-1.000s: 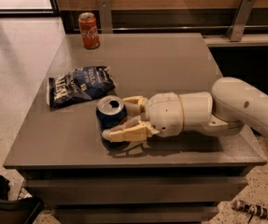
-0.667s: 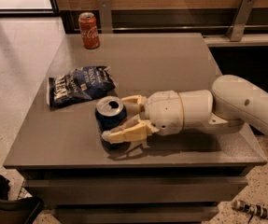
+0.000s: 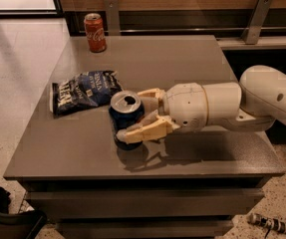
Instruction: Pick pepsi can
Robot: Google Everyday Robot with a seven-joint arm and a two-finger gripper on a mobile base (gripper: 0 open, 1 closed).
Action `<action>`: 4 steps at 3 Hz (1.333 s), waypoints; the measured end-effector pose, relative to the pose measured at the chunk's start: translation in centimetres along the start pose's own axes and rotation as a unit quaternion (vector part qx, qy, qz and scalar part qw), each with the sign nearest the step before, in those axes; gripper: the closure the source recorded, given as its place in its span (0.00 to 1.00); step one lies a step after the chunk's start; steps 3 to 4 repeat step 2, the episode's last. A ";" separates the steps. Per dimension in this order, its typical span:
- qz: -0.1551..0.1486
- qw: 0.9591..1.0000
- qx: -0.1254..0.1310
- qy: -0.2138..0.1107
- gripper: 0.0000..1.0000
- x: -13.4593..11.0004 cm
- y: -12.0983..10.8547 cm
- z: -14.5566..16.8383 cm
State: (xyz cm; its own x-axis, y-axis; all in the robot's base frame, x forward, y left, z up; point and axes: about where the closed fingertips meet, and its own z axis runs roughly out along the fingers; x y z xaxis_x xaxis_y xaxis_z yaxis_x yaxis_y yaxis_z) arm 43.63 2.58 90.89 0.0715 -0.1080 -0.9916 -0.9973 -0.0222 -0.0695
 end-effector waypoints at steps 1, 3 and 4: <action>-0.030 0.999 0.006 0.010 1.00 -3.7 -1.1 -1.4; -0.052 0.998 0.009 0.016 1.00 -6.1 -1.7 -2.0; -0.052 0.998 0.009 0.016 1.00 -6.1 -1.7 -2.0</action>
Offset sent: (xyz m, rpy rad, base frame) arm 0.0215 -0.0236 0.0939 -0.0410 -0.1589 -0.0219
